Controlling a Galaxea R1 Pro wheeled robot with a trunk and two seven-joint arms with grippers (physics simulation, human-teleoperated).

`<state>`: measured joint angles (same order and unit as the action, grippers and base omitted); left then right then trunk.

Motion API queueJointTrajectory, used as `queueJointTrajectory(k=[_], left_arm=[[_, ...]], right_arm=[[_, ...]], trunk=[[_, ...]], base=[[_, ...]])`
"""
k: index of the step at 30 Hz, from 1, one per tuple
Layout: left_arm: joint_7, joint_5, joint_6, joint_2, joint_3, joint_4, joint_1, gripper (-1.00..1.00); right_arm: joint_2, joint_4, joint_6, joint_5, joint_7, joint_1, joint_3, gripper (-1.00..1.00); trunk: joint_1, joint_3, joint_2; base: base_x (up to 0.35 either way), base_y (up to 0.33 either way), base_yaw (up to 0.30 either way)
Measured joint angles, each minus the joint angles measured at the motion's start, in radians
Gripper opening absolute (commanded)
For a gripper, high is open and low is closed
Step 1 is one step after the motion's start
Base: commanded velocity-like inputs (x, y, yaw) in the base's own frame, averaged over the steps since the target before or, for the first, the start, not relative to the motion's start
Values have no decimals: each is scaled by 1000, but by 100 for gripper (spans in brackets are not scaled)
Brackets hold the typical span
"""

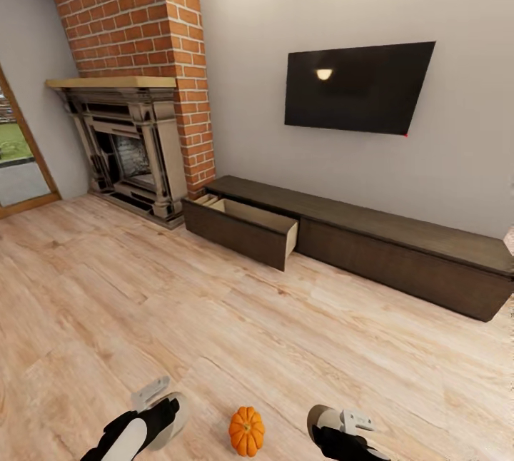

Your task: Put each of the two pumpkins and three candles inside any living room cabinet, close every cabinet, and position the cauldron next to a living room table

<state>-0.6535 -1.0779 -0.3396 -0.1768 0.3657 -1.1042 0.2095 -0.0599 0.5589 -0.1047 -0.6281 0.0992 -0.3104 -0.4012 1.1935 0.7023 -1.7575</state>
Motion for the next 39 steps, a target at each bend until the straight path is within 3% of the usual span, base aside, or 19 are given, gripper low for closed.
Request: queueJointTrajectory(k=[39], left_arm=[[0,0,0,0,0,0,0,-100]], right_arm=[[0,0,0,0,0,0,0,-100]], trunk=[[0,0,0]], base=[[105,137,-259]])
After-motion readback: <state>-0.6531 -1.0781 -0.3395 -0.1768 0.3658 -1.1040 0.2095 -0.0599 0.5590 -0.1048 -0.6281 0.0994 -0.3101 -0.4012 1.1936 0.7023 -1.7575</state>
